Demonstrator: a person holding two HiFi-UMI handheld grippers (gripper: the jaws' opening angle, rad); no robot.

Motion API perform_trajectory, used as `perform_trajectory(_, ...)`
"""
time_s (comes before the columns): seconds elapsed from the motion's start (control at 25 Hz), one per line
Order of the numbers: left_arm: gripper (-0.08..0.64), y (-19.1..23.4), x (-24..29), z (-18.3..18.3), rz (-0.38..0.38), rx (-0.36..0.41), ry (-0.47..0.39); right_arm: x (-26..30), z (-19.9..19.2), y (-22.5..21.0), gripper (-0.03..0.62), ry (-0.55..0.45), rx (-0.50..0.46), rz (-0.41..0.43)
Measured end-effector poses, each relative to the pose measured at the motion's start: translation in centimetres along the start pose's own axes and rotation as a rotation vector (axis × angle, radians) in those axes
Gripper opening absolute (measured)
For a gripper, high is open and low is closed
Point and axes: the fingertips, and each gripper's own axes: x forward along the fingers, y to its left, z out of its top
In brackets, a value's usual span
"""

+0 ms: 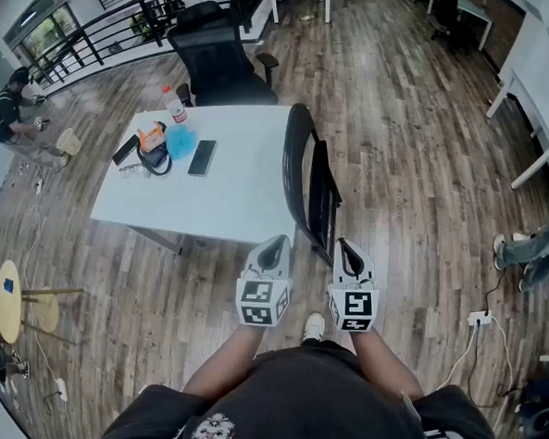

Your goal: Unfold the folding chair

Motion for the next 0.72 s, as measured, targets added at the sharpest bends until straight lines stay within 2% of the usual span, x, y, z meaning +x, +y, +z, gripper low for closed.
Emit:
perform_trajectory(0.2,0.005,0.6,4.1,0.6,0.05,-0.03,0.024,3.7,-0.3,-1.0,0.014,0.012,-0.013,0.069)
perform_trajectory(0.36,0.005,1.8,6.7,1.1,0.052,-0.024,0.033,6.6,-0.2,-1.1,0.014,0.009,-0.016,0.101)
perform_trajectory(0.52,0.005,3.1,9.8,2.1,0.045,-0.024,0.037,9.9,-0.7,-2.6,0.015,0.039,-0.008,0.072)
perform_trajectory(0.72,0.006,5.8,13.3,5.2,0.042,-0.018,-0.043,14.9,-1.8,-4.3,0.015,0.098,0.011,0.021)
